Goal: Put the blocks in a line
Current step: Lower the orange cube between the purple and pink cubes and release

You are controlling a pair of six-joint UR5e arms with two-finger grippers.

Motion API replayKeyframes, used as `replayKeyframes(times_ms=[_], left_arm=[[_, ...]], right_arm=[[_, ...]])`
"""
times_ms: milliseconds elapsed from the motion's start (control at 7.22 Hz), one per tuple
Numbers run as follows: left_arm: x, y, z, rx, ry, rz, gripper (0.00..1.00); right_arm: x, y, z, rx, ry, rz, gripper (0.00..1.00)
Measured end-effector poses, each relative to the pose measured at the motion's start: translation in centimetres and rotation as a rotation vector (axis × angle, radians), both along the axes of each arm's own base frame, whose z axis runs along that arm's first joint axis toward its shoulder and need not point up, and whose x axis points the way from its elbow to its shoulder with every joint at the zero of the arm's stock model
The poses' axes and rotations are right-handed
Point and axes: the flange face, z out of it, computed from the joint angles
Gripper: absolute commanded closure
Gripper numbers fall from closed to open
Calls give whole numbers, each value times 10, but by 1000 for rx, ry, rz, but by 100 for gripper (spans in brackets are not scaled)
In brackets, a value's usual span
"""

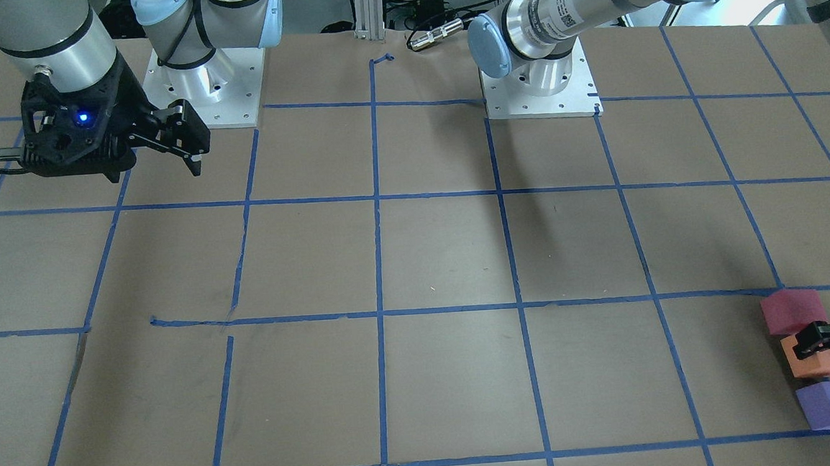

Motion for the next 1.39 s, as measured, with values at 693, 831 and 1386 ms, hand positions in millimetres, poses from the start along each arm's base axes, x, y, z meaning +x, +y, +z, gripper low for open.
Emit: replayKeyframes(times_ms=[693, 831, 1386], left_arm=[[1, 0, -9, 12, -2, -1, 92], [1, 0, -11, 13, -1, -1, 92], [1, 0, -15, 18, 4, -1, 0]], right_arm=[[0, 0, 0, 0, 0, -1, 0], [0, 0, 0, 0, 0, -1, 0], [0, 0, 0, -1, 0, 0, 0]])
